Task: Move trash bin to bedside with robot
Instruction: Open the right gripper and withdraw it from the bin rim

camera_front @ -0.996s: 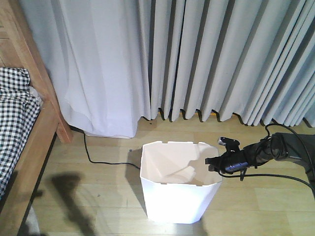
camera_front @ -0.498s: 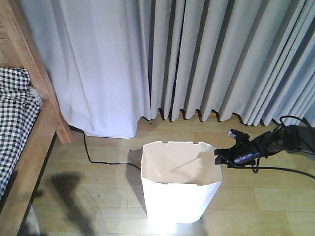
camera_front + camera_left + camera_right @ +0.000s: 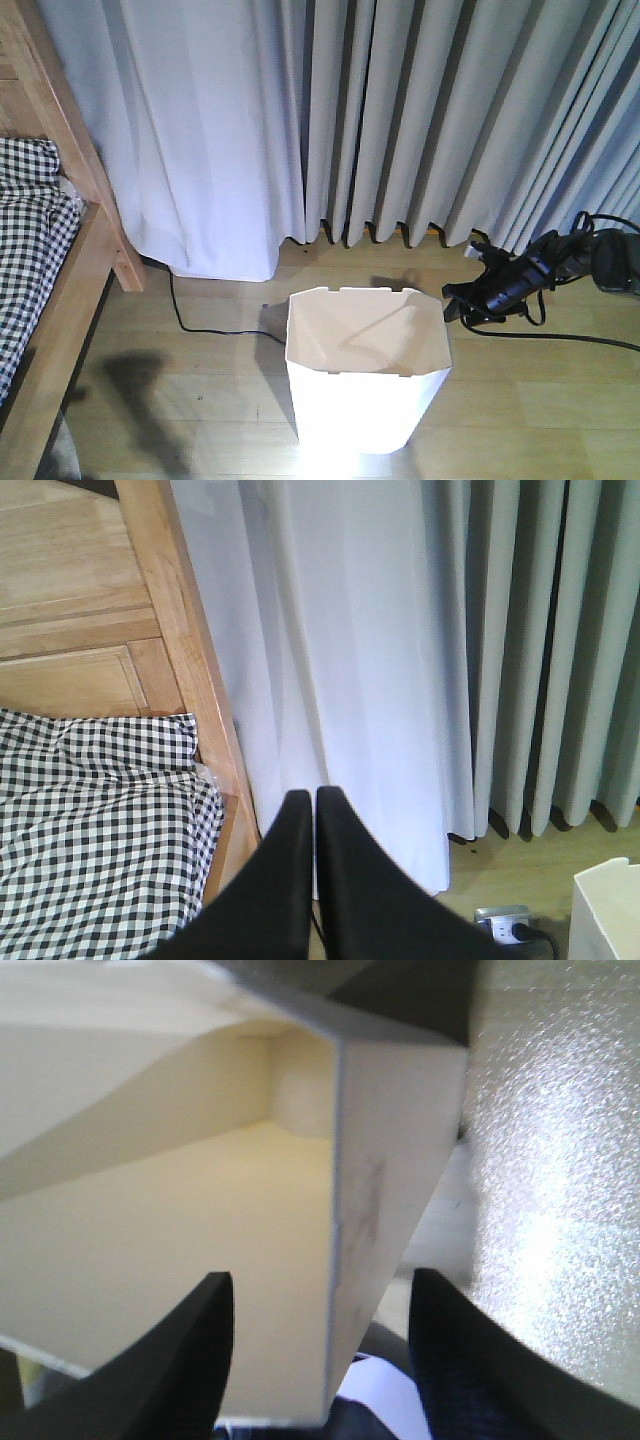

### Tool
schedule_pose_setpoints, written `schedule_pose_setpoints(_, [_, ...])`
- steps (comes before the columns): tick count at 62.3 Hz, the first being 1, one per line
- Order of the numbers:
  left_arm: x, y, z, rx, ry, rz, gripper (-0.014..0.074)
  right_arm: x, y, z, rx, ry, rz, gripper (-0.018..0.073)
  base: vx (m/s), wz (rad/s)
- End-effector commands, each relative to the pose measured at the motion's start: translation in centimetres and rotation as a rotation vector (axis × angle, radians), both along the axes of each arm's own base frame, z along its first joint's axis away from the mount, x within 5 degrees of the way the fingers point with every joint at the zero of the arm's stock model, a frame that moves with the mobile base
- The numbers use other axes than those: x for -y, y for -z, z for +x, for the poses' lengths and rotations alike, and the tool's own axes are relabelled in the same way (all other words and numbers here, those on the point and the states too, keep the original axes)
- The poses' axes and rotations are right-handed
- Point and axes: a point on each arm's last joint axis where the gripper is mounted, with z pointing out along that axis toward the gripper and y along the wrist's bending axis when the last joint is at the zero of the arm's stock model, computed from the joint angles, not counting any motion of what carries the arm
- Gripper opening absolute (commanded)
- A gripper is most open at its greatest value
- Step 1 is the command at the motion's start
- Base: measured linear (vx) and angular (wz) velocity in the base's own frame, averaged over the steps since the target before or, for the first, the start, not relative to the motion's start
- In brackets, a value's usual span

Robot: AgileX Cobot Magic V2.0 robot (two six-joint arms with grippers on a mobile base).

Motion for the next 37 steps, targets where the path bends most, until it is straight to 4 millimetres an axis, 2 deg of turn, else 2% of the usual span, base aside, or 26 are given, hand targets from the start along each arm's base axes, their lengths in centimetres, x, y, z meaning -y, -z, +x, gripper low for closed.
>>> schedule_pose_setpoints(1, [0.1, 0.3, 0.1, 0.054, 0.016, -0.008, -0.0006, 0.4, -4.5, 2.0, 0.054, -0.028, 0.021, 0.0344, 0.0, -0.01])
schedule_pose_setpoints(19, [0.1, 0.3, 0.1, 0.054, 0.016, -0.008, -0.0006, 0.4, -5.2, 1.6, 0.004, -0.043, 0.079, 0.028, 0.0, 0.0])
schedule_pose_setpoints(27, [0.1, 0.3, 0.1, 0.054, 0.016, -0.008, -0.0006, 2.2, -6.3, 1.5, 0.009, -0.021, 0.12, 0.0265, 0.0, 0.0])
schedule_pose_setpoints(37, [0.1, 0.3, 0.1, 0.054, 0.016, -0.008, -0.0006, 4.6, -7.9, -0.8, 0.062, 0.016, 0.108, 0.0242, 0.0, 0.0])
